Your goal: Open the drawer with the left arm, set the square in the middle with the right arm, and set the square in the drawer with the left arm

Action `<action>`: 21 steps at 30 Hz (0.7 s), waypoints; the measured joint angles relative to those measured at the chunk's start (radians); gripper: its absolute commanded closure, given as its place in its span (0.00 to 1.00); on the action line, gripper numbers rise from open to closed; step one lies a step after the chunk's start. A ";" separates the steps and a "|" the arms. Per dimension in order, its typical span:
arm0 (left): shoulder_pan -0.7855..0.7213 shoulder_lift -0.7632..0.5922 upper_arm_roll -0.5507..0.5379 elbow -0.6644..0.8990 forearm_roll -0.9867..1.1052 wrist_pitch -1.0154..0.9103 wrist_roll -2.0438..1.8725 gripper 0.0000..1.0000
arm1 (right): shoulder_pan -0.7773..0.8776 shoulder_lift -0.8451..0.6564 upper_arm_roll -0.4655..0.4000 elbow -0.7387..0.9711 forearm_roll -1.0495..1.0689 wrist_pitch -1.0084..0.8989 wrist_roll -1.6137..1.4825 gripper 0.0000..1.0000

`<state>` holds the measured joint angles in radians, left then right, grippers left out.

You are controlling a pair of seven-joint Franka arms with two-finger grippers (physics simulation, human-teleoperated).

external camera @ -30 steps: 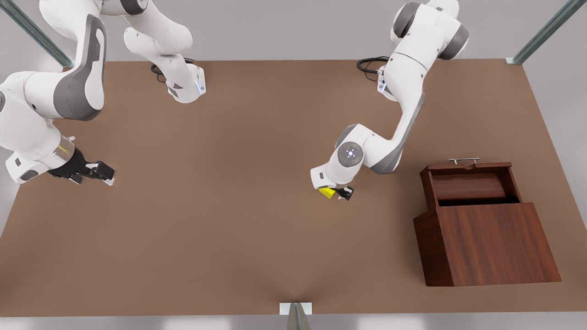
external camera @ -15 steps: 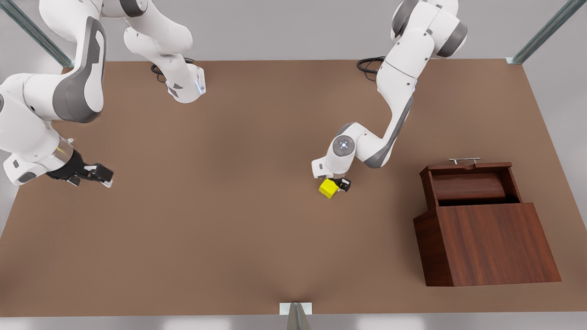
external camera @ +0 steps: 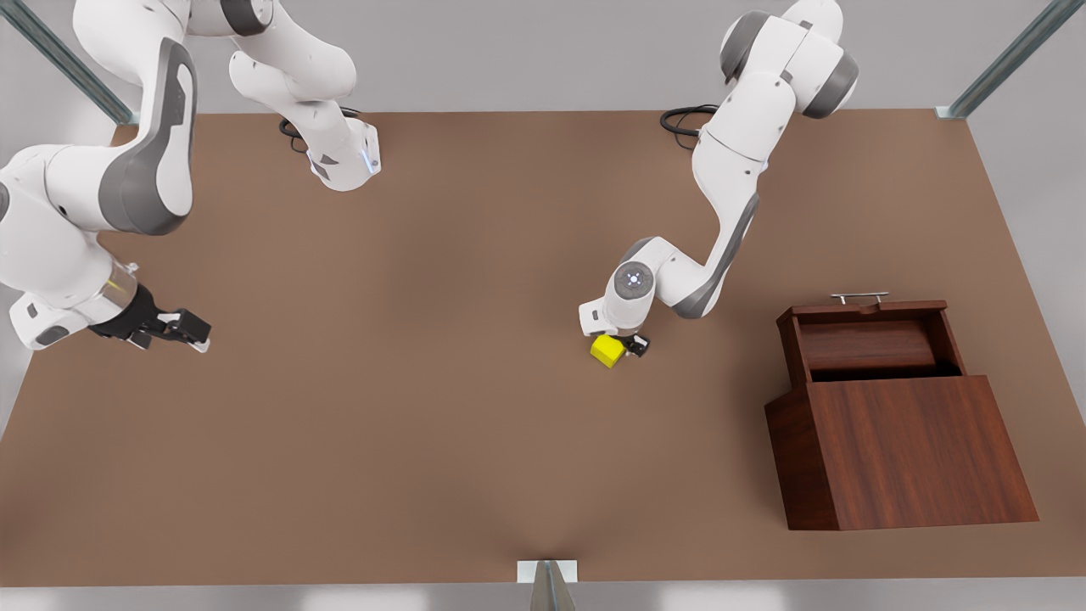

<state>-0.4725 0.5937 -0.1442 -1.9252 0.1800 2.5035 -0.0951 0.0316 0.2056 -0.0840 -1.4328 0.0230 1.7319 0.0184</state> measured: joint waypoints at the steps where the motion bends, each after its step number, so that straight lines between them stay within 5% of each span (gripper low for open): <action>1: 0.000 0.000 0.000 0.000 0.000 0.000 0.000 0.28 | 0.002 0.000 0.000 0.000 0.000 0.000 0.000 0.00; 15: 0.001 -0.042 0.000 0.075 0.003 -0.122 -0.002 0.28 | 0.002 0.006 0.000 0.001 0.000 0.002 0.000 0.00; 21: 0.008 -0.310 0.034 0.069 0.000 -0.437 0.011 0.27 | 0.002 0.006 0.000 0.001 0.000 0.002 0.000 0.00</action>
<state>-0.4641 0.2838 -0.1097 -1.8558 0.1800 2.0660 -0.0838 0.0336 0.2117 -0.0843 -1.4321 0.0230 1.7334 0.0184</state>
